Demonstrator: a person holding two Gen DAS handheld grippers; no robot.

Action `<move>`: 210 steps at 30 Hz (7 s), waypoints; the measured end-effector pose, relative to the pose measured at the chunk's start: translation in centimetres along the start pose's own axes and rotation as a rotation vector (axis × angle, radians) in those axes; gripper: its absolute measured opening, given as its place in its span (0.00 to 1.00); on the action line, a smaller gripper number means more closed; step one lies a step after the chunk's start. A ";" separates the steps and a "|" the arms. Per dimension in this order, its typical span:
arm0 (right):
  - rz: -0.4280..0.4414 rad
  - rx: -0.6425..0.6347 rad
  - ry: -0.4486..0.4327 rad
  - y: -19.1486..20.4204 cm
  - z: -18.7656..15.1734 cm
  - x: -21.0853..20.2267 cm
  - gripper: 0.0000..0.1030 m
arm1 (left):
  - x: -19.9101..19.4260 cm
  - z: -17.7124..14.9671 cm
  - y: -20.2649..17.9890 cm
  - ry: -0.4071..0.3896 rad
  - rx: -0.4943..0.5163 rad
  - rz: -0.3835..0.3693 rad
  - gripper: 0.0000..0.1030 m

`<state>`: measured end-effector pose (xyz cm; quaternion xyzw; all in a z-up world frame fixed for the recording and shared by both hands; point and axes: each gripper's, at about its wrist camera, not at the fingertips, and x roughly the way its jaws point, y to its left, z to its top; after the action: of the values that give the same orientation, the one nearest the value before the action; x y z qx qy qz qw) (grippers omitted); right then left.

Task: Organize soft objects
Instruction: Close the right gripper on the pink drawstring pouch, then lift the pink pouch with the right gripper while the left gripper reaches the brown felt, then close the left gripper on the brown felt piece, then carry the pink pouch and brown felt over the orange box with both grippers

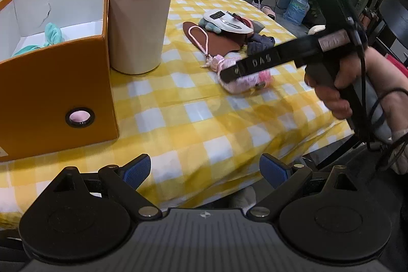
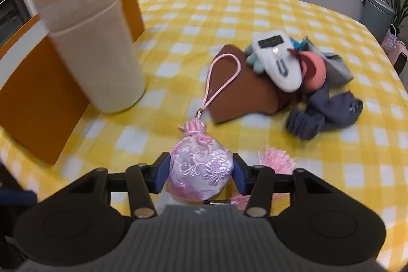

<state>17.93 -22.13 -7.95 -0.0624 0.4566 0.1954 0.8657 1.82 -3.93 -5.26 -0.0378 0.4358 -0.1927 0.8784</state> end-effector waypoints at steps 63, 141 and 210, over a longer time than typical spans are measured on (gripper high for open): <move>-0.175 0.633 -0.440 -16.5 -6.7 -13.6 0.44 | 20.0 14.9 -5.9 -0.148 0.078 0.276 1.00; 0.035 0.662 -0.233 -11.7 8.1 -7.5 0.44 | -2.9 24.4 -4.5 -0.019 -0.106 -0.087 0.07; 0.025 -0.125 -0.169 21.2 22.6 -2.9 0.44 | -0.8 16.8 22.1 -0.093 -0.294 0.280 0.37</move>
<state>25.36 2.95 8.91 -0.0940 0.3699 0.2388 0.8929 21.25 15.05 0.54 -0.1135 0.4193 -0.0009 0.9007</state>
